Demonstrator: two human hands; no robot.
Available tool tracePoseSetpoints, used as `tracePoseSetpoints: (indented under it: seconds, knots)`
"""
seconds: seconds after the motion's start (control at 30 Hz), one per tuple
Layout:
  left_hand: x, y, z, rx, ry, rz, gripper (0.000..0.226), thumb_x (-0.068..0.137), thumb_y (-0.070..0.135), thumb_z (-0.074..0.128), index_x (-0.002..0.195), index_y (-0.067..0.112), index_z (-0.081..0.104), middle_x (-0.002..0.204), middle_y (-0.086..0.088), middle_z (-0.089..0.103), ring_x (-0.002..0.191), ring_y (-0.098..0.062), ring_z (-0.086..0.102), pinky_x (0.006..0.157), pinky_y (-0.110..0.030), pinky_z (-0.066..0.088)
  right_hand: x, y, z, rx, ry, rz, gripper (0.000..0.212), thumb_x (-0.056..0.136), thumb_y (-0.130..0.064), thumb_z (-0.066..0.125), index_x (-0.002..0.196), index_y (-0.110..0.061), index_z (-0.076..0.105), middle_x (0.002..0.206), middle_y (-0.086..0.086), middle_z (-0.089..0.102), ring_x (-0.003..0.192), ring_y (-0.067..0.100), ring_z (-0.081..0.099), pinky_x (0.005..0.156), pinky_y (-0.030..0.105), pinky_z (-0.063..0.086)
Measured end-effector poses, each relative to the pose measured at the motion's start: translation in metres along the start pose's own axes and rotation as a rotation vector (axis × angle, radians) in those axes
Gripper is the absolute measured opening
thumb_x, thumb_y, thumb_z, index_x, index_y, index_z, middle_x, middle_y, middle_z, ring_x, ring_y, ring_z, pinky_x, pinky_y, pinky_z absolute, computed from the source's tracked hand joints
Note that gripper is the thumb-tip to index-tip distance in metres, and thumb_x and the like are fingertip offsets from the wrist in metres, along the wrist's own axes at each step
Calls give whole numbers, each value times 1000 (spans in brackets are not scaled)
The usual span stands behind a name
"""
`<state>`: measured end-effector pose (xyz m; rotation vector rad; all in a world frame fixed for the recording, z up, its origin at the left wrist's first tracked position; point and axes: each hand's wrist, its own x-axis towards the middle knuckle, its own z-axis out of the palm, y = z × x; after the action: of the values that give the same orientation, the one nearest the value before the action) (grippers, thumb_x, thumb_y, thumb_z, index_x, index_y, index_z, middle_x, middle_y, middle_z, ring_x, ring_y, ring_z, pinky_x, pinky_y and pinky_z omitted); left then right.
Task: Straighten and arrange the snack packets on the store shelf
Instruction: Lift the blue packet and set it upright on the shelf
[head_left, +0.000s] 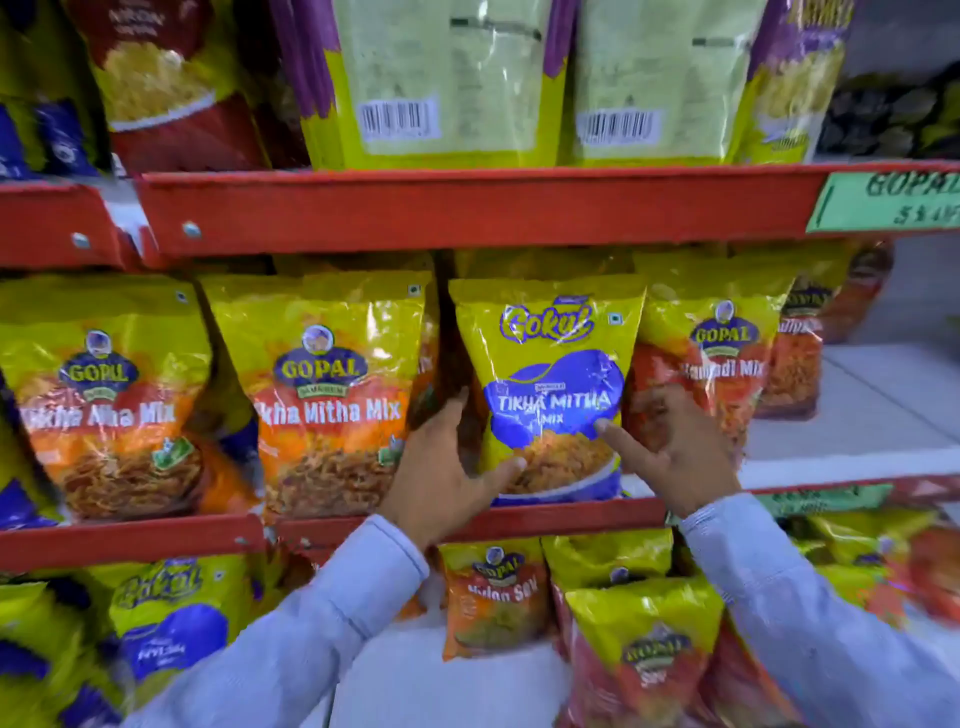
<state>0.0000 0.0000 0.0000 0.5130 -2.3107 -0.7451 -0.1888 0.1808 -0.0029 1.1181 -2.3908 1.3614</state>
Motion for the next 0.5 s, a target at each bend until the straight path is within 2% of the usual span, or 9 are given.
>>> tracePoseSetpoints:
  seconds: [0.07,0.1,0.17,0.2,0.27,0.33,0.4,0.47,0.5]
  knots:
    - [7,2,8,-74,-113,-99,86,64,51,85,135,18,52,131,-3,67,119,-19,63,100,-37,52,3,5,6,234,-215,128,73,60,-58,83,116,-17,61,109,3,74,100,22,70,86,37,56]
    - [9,0,12,-95,-158,-138,78,61,46,89,128,20,58,124,-2,71,113,-19,66,97,-39,54,5,7,9,310,-293,128,71,61,-42,89,119,-13,60,113,7,73,103,21,70,88,37,56]
    - [12,-5,13,-177,-172,-176,74,52,45,92,117,21,65,114,1,76,103,-15,71,93,-45,57,6,10,13,418,-325,90,65,60,-17,89,118,-9,60,111,10,73,96,15,69,90,40,55]
    - [8,-5,13,-219,-161,-190,78,47,46,92,116,21,65,114,1,76,104,-14,71,93,-46,58,2,7,11,457,-304,78,67,56,-16,91,116,-11,61,107,7,73,92,10,69,88,40,55]
    - [0,-5,11,-279,-99,-161,82,43,39,95,116,21,64,116,3,75,108,-12,70,95,-47,58,-8,2,6,533,-233,33,74,45,-28,97,110,-20,63,101,-6,75,91,5,69,85,37,57]
    - [-14,-1,6,-352,-35,-127,78,43,17,98,113,18,64,110,11,75,105,-7,70,92,-40,60,-26,-8,1,551,-154,-14,72,38,-35,94,103,-27,65,97,-12,77,94,4,69,86,30,58]
    - [-35,6,-8,-407,14,-84,74,46,2,97,110,22,65,103,21,76,100,0,70,87,-26,59,-52,-21,-1,523,-55,-71,63,43,-43,92,96,-22,65,94,-2,78,89,6,67,81,30,59]
    - [-59,2,-24,-371,38,-57,70,48,14,98,107,32,66,104,23,76,102,-1,70,88,-24,57,-78,-32,4,468,23,-94,59,47,-52,90,87,-18,64,88,1,78,80,4,65,71,31,59]
    - [-73,-5,-31,-337,18,-94,67,47,23,98,104,37,65,104,17,77,101,-5,71,89,-28,58,-92,-37,9,451,35,-122,52,49,-50,89,86,-24,65,88,-15,77,78,-4,66,69,24,58]
